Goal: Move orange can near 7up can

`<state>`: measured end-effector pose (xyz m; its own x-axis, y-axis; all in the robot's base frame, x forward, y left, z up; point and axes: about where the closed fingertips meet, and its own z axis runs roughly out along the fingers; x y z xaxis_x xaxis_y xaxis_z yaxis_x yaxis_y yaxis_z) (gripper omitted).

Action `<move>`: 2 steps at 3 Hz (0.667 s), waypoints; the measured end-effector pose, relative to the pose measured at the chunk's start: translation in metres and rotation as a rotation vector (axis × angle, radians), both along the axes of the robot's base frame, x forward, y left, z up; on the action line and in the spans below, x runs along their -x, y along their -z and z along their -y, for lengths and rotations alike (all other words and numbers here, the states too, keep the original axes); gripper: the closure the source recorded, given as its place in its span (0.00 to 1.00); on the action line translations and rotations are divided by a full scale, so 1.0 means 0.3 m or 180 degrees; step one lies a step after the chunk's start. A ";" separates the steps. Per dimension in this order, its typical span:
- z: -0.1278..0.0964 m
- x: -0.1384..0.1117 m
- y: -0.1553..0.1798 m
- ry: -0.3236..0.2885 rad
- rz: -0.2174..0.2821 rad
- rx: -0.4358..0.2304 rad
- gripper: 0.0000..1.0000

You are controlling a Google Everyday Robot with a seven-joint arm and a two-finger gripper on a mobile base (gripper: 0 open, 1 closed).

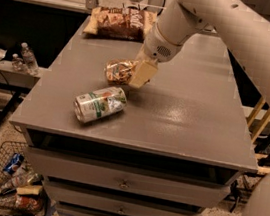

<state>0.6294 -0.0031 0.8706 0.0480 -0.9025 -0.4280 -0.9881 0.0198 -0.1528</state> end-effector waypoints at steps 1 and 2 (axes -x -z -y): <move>-0.005 0.000 0.007 -0.0006 -0.0006 0.0002 0.74; -0.009 0.000 0.012 -0.0012 -0.0012 0.0003 0.52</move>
Offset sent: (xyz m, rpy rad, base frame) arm 0.0000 0.0010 -0.0013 -0.0004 0.0011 0.0010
